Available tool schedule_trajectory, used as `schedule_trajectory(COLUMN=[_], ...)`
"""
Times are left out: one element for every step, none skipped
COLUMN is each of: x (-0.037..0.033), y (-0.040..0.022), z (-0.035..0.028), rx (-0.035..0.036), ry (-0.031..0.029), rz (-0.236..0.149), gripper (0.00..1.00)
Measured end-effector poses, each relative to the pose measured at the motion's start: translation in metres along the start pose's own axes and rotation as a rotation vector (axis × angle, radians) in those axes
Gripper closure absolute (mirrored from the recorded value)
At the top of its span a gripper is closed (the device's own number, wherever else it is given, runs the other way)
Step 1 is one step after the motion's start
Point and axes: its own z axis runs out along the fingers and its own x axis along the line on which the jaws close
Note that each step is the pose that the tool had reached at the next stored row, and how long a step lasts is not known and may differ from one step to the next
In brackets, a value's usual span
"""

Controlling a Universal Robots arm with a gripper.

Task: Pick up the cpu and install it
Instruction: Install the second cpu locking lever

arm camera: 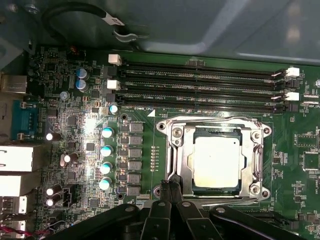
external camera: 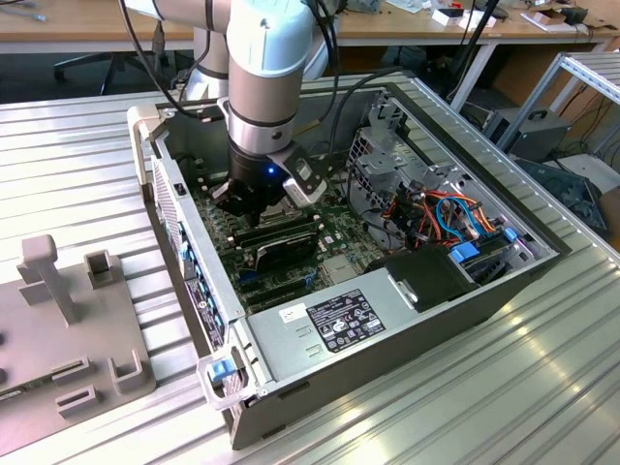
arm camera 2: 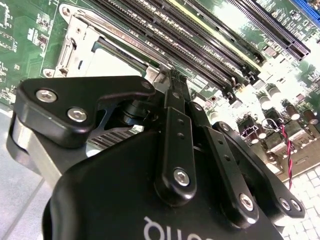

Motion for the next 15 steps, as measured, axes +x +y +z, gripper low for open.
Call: schedule_trajectory(x=[0.0001,0.0002,0.0004,0.0006,0.0008,0.0011,0.0012,0.0014,0.0015,0.0016,0.0017,0.0019,0.0023,0.003,0.0043], y=[0.0,0.0,0.0,0.0,-0.0001,-0.0001,-0.0001,-0.0002,-0.0003,-0.0003,-0.0003,-0.0002,-0.0002,-0.0003,-0.0003], z=[0.0003,0.0005,0.0009,0.0012,0.0017,0.0027,0.0031,0.0033,0.0036,0.0038,0.0039,0.0042,0.0045,0.005,0.0058], rx=[-0.0009,-0.0015,-0.0025,-0.0027,-0.0028,-0.0038,-0.0037,-0.0037,-0.0039,-0.004,-0.0041,-0.0044,-0.0044,-0.0044,-0.0043], ry=[-0.0004,-0.0006,-0.0012,-0.0014,-0.0017,-0.0024,-0.0028,-0.0029,-0.0032,-0.0033,-0.0034,-0.0039,-0.0043,-0.005,-0.0062], rz=[0.0,0.0,0.0,0.0,0.0,0.0,0.0,0.0,0.0,0.0,0.0,0.0,0.0,0.0,0.0], gripper=[0.89,0.89,0.89,0.89,0.89,0.89,0.89,0.89,0.89,0.89,0.89,0.89,0.89,0.89,0.89])
